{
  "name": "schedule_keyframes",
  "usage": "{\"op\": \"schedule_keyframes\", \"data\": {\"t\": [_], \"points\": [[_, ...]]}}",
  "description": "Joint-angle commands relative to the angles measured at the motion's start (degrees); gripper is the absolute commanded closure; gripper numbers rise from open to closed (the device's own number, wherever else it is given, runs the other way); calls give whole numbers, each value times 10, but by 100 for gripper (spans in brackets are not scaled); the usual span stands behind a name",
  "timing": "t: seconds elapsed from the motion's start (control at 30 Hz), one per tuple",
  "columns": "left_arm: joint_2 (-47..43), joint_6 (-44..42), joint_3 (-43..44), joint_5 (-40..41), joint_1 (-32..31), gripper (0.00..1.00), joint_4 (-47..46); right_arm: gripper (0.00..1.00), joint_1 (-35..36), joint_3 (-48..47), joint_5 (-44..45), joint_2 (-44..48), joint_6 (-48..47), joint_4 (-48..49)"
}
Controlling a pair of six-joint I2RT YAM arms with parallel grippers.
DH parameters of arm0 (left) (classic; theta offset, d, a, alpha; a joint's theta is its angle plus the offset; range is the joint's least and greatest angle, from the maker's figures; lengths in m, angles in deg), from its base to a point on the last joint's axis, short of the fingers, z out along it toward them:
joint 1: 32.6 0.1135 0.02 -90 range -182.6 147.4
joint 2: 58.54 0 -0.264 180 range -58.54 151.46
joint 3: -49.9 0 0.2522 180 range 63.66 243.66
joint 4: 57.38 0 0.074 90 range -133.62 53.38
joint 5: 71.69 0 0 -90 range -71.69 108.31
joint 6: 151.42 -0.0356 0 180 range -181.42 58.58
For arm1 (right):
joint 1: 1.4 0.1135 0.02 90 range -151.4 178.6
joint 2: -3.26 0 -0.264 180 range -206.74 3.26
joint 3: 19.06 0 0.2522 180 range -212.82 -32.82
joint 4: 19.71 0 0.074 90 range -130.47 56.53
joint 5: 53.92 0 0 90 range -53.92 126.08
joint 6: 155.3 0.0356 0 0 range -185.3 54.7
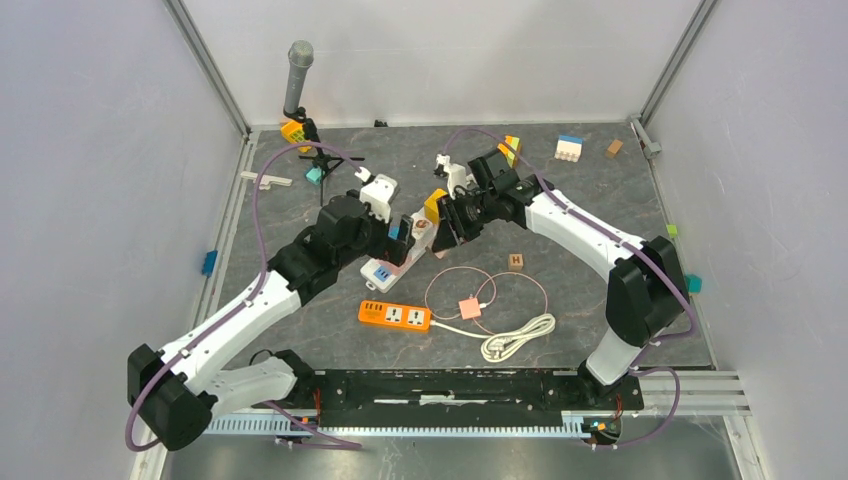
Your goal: Insert the plug
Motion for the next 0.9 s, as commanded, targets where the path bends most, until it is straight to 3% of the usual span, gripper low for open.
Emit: {"op": "schedule_keyframes", "data": {"t": [0.0, 0.4, 0.6, 0.87], "points": [[-12, 105, 3, 35, 33, 0, 68, 100, 13, -12, 17, 20, -87, -12], [-43, 217, -25, -39, 202, 0, 186, 100, 119, -65, 62, -19, -194, -59], [-60, 250, -55, -125, 310, 0, 195, 100, 181, -98, 95, -45, -242, -106], [-61, 269, -57, -148, 390, 0, 203, 100, 224, -96, 125, -66, -264, -122]]}}
